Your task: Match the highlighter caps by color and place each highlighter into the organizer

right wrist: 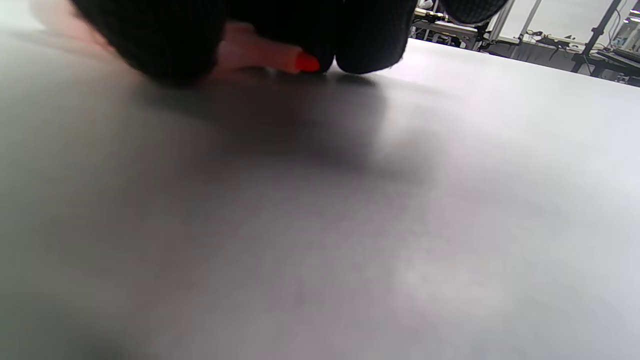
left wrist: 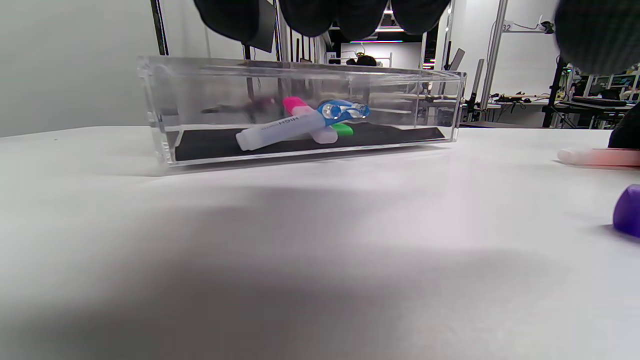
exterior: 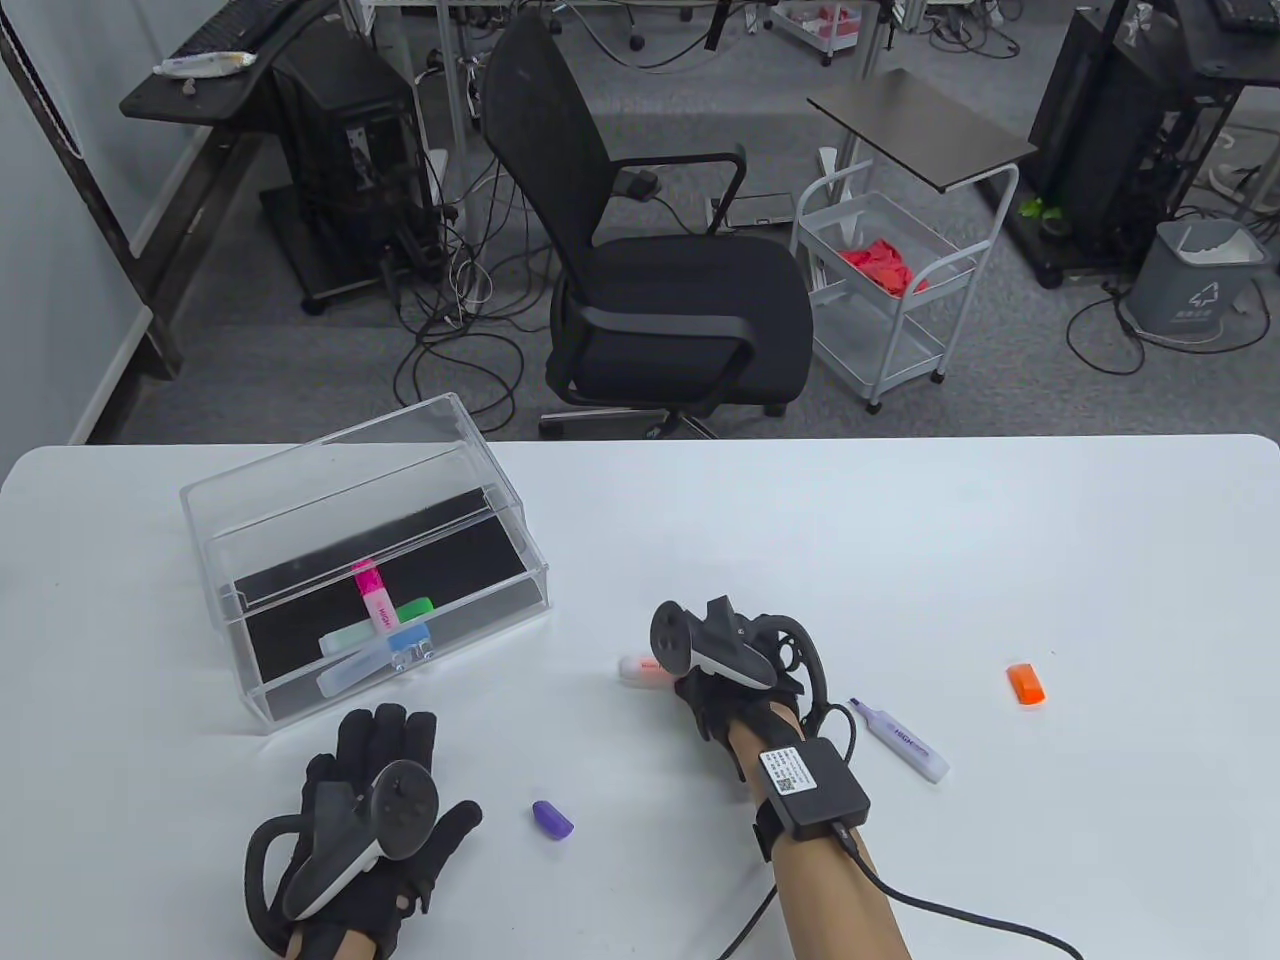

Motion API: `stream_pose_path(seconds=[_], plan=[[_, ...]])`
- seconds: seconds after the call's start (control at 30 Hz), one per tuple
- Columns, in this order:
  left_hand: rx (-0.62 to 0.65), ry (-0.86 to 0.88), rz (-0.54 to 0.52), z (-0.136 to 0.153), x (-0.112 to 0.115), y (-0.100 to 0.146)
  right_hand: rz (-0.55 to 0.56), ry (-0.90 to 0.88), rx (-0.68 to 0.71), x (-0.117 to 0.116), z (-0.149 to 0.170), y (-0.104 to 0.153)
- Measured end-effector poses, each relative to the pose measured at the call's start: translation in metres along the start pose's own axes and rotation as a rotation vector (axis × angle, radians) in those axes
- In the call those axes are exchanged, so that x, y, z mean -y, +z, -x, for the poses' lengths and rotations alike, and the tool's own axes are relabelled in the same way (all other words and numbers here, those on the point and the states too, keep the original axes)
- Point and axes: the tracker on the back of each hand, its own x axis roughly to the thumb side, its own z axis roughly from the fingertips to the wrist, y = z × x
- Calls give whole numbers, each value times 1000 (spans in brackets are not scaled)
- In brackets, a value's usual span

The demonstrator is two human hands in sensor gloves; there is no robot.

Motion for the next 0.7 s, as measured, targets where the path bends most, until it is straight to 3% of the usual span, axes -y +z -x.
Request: stream_pose_path(seconds=[0.27,0.7], plan=[[29,-14,-33,-6,-1,0,58,-40,91,29,-17,29],[100,-17,-134,-21,-4,6,80,-69,371,62,-101,87]])
